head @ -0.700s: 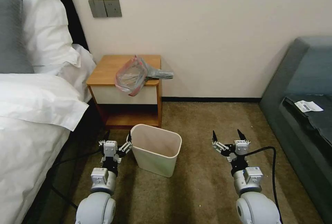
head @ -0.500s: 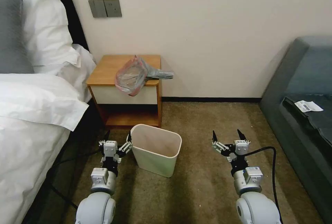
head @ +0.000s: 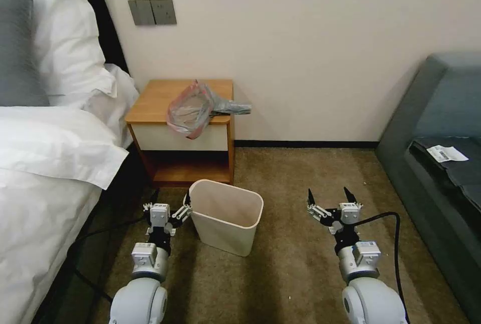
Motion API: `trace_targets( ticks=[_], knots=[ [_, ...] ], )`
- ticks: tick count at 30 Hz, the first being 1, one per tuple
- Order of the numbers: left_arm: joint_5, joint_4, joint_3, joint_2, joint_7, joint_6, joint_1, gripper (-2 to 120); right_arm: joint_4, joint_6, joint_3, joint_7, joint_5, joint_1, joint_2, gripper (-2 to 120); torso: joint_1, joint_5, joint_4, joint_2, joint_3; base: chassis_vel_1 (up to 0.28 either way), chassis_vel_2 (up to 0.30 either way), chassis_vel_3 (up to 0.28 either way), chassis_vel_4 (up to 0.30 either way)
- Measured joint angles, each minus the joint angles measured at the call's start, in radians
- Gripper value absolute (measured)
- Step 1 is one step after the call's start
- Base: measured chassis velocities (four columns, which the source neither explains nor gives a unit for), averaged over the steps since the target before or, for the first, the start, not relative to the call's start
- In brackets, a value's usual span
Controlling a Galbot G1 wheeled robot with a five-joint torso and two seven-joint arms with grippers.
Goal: Pick up the garbage bag from the table and place it over the trash can.
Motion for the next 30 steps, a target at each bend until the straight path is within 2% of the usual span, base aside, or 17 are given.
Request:
trace_targets(
  ticks=[17, 20, 21, 25, 26, 28, 30],
  knots=[
    [-0.004, 0.0, -0.007, 0.003, 0.0, -0.005, 0.001, 86, 0.0, 0.006, -0.001, 0.0, 0.001, 0.0, 0.0, 100, 0.0, 0.0, 0.0, 0.0, 0.0, 0.0, 0.0, 0.0, 0.0],
    [-0.068, -0.013, -0.082, 0.033, 0.0, -0.076, 0.018, 94, 0.016, 0.076, -0.017, -0.022, 0.018, -0.008, 0.001, 100, 0.0, -0.0001, -0.0001, 0.0, 0.0, 0.0, 0.0, 0.0, 0.0],
    [-0.068, -0.013, -0.082, 0.033, 0.0, -0.076, 0.018, 94, 0.016, 0.076, -0.017, -0.022, 0.018, -0.008, 0.001, 100, 0.0, -0.0001, -0.0001, 0.0, 0.0, 0.0, 0.0, 0.0, 0.0],
    [-0.211, -0.049, -0.248, 0.099, 0.0, -0.238, 0.058, 95, 0.058, 0.24, -0.056, -0.078, 0.063, -0.029, 0.006, 100, 0.0, -0.0002, 0.0002, 0.0, 0.0, 0.0, 0.0, 0.0, 0.0],
    [-0.211, -0.049, -0.248, 0.099, 0.0, -0.238, 0.058, 95, 0.058, 0.24, -0.056, -0.078, 0.063, -0.029, 0.006, 100, 0.0, -0.0002, 0.0002, 0.0, 0.0, 0.0, 0.0, 0.0, 0.0],
    [-0.252, -0.06, -0.298, 0.118, -0.001, -0.286, 0.069, 96, 0.069, 0.307, -0.075, -0.107, 0.078, -0.032, 0.005, 100, 0.0, 0.0002, 0.0, 0.0, 0.0, 0.0, 0.0, 0.0, 0.0],
    [-0.259, -0.06, -0.304, 0.121, -0.001, -0.293, 0.071, 96, 0.059, 0.331, -0.085, -0.132, 0.077, -0.004, -0.003, 100, 0.0, -0.0004, 0.0003, 0.0, 0.0, 0.0, 0.0, 0.0, 0.0]
  ],
)
